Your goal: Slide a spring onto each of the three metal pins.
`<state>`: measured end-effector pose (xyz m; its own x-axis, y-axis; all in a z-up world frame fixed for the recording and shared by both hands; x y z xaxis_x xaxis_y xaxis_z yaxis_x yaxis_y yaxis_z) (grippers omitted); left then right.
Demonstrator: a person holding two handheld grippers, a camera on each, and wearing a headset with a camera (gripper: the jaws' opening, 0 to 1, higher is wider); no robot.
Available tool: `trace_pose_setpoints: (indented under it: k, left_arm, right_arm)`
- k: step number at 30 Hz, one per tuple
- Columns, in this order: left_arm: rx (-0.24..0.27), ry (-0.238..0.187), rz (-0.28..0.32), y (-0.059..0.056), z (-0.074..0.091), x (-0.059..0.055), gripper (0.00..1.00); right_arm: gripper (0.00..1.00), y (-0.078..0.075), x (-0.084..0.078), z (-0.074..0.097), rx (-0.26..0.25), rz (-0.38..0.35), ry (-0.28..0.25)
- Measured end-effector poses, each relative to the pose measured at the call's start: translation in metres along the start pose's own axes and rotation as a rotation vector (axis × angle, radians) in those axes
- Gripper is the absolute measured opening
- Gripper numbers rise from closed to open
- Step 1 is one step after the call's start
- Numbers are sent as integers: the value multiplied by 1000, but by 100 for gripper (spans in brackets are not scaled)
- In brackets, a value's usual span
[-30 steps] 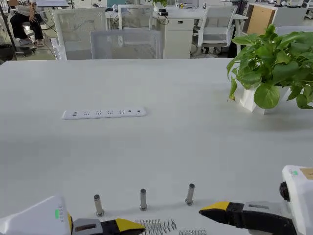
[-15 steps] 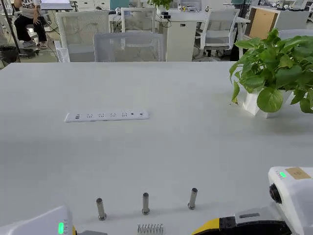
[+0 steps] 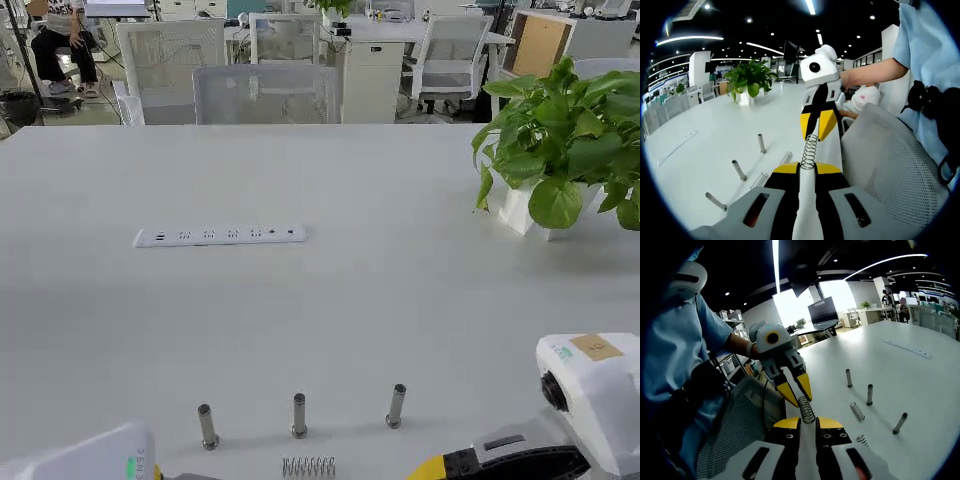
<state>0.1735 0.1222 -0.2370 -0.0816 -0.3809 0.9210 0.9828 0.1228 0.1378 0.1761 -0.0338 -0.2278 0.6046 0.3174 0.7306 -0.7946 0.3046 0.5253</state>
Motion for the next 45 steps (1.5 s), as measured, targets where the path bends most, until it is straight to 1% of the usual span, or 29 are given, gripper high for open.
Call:
trace_pose_setpoints:
  k: [2, 12, 16, 19, 24, 29, 35, 45]
  left_arm:
    - [0, 0, 1, 0, 0, 0, 7]
    - [-5, 6, 15, -1, 0, -3, 7]
    - [-11, 16, 17, -1, -2, -5, 7]
    - [-13, 21, 19, -2, -3, -6, 7]
    - [-12, 34, 21, -2, -5, -8, 7]
    - [-16, 49, 27, -3, -8, -9, 7]
    - [-25, 66, 25, -4, -11, -10, 7]
    - [-36, 103, -1, -3, -13, -14, 7]
  right_arm:
    - [7, 0, 1, 0, 0, 2, -4]
    - [6, 0, 1, -2, -7, 21, 9]
    - [6, 3, 3, -2, -9, 36, 17]
    - [6, 5, 6, -2, -21, 62, 26]
    - [6, 10, 10, -3, -30, 84, 27]
    - [6, 15, 15, -5, -45, 128, 42]
    - [6, 16, 19, -9, -53, 157, 59]
    - [6, 20, 23, -16, -67, 220, 109]
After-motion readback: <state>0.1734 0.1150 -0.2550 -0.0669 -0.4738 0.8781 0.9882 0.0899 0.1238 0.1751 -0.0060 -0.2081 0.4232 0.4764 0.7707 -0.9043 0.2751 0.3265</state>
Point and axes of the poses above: the centre of the closed fingertips' face, and the gripper's own axes: z roughly backward along the fingers, y roughly to its left, x roughly out of its top, the point moved 7 cm from there along z, roughly backward along the fingers, and after that the axes turned 13 degrees about -z, right-handed, at the moved point
